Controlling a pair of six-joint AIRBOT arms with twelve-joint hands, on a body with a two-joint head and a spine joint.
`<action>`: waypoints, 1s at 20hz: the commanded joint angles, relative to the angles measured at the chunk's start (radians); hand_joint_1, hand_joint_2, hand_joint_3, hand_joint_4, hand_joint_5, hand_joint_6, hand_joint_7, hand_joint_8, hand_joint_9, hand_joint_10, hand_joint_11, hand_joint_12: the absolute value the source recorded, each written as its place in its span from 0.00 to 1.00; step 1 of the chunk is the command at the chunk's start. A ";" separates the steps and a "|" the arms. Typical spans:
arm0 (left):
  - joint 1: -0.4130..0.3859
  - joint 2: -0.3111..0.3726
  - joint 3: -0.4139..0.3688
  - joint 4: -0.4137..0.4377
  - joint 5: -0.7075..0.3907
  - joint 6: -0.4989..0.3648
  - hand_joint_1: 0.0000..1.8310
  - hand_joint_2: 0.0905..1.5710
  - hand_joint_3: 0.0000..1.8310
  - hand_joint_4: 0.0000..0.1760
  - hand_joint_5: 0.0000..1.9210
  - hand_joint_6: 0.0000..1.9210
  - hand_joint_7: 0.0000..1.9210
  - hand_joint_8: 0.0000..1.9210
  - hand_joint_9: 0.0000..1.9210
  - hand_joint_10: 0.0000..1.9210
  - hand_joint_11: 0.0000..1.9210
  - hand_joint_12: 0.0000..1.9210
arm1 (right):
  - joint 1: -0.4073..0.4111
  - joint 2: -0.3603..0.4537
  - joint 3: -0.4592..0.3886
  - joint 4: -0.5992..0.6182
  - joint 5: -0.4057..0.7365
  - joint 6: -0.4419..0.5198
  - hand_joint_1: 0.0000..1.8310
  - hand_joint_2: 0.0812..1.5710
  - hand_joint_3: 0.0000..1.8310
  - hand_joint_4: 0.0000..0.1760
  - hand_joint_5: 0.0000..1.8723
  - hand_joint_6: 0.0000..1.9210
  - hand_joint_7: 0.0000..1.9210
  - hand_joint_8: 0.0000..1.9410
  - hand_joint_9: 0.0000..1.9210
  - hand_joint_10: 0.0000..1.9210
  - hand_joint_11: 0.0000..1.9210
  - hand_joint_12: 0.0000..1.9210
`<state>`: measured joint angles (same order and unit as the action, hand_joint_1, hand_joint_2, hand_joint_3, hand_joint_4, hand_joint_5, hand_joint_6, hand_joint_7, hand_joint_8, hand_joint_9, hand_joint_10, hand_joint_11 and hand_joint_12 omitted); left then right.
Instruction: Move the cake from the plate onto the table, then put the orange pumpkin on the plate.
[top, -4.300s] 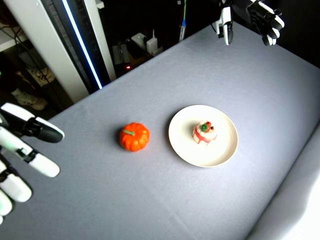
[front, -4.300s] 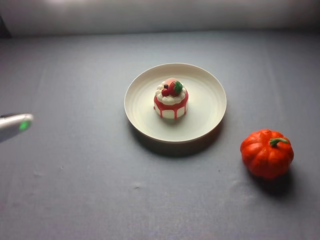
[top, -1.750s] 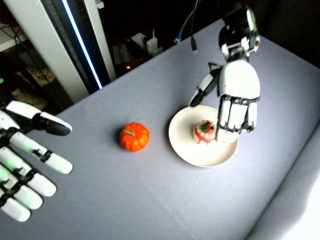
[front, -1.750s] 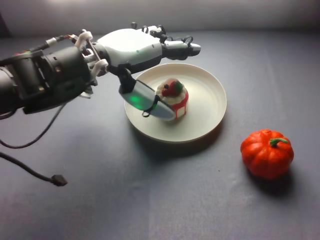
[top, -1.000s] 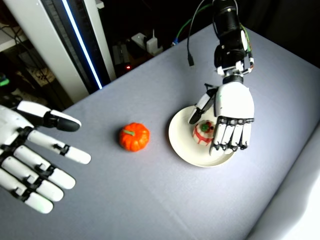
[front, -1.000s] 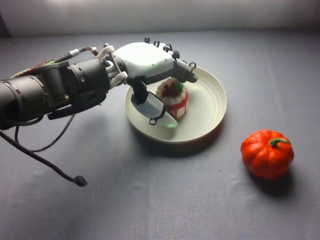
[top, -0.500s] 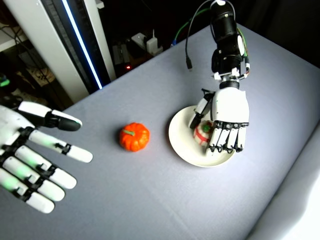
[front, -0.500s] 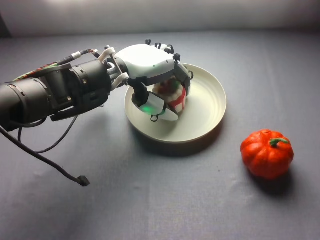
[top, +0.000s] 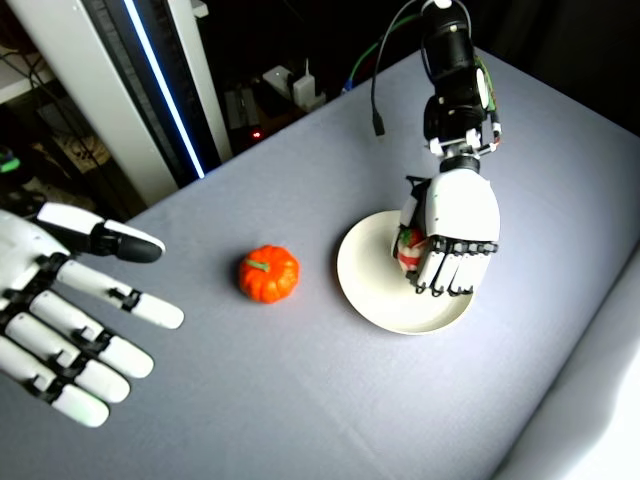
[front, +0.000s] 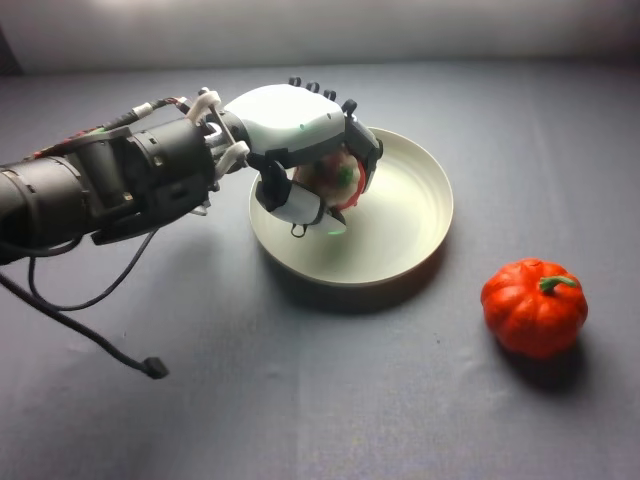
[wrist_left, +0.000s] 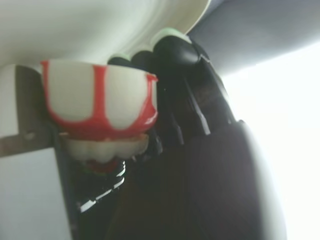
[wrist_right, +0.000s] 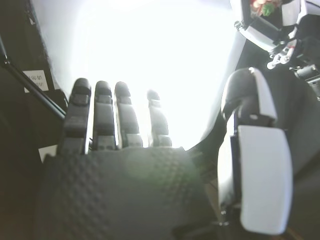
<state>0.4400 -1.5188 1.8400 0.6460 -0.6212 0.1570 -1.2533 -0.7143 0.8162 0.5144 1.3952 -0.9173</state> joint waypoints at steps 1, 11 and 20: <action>-0.023 0.025 -0.008 -0.058 -0.121 0.000 0.65 0.76 0.00 0.00 0.46 0.65 0.37 0.71 0.25 0.78 0.17 1.00 | 0.009 0.002 0.007 0.005 0.120 0.006 0.24 0.66 0.00 0.75 0.01 0.00 0.00 0.00 0.00 0.00 0.00 0.00; -0.010 0.301 -0.209 -0.180 -0.201 0.000 0.60 0.77 0.01 0.00 0.39 0.71 0.11 0.41 0.00 0.60 0.00 1.00 | 0.017 0.002 0.003 0.005 0.097 0.006 0.21 0.67 0.00 0.87 0.01 0.00 0.00 0.00 0.00 0.00 0.00 0.00; 0.154 0.412 -0.288 -0.276 -0.220 0.000 0.66 0.65 0.23 0.00 0.43 0.63 0.33 0.92 0.30 1.00 0.30 1.00 | 0.017 0.000 -0.001 0.005 0.089 0.006 0.19 0.67 0.00 0.75 0.00 0.00 0.00 0.00 0.00 0.00 0.00 0.00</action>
<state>0.6140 -1.1107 1.5505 0.4030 -0.7486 0.1600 -1.2495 -0.7170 0.8127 0.5121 1.3624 -0.9173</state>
